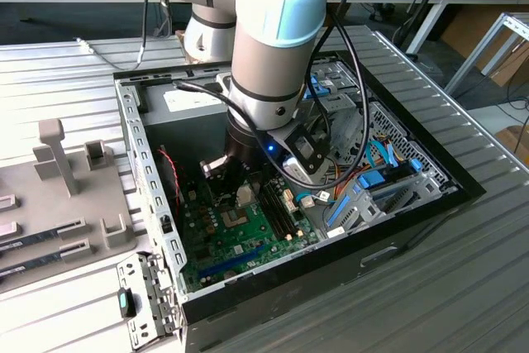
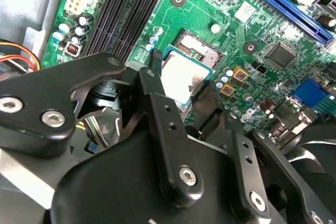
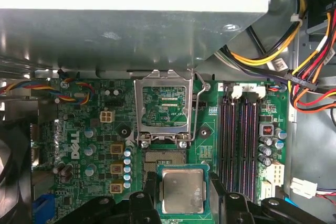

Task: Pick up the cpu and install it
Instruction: 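Pick up the cpu and move it towards the insertion slot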

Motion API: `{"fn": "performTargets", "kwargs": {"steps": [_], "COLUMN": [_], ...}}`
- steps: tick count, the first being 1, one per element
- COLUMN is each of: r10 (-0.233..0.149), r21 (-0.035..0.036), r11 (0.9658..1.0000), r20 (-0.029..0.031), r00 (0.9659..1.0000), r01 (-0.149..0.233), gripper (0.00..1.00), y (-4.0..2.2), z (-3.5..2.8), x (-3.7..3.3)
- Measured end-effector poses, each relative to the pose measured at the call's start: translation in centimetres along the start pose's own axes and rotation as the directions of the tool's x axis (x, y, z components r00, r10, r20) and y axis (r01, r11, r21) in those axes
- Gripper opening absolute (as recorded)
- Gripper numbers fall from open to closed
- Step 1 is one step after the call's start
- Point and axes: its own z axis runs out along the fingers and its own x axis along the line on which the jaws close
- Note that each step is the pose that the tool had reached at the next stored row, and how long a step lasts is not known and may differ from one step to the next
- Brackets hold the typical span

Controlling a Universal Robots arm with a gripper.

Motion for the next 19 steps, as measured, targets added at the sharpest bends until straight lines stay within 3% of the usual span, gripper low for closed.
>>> {"fn": "performTargets", "kwargs": {"steps": [8, 19], "r10": [0.0, 0.0], "r21": [-0.0002, 0.0], "r11": [1.0, 1.0], "r20": [0.0001, 0.0], "r00": [1.0, 1.0], "r01": [0.0, 0.0], "gripper": [0.47, 0.47], "y": [0.0, 0.02], "z": [0.07, 0.85], "x": [0.07, 0.2]}}
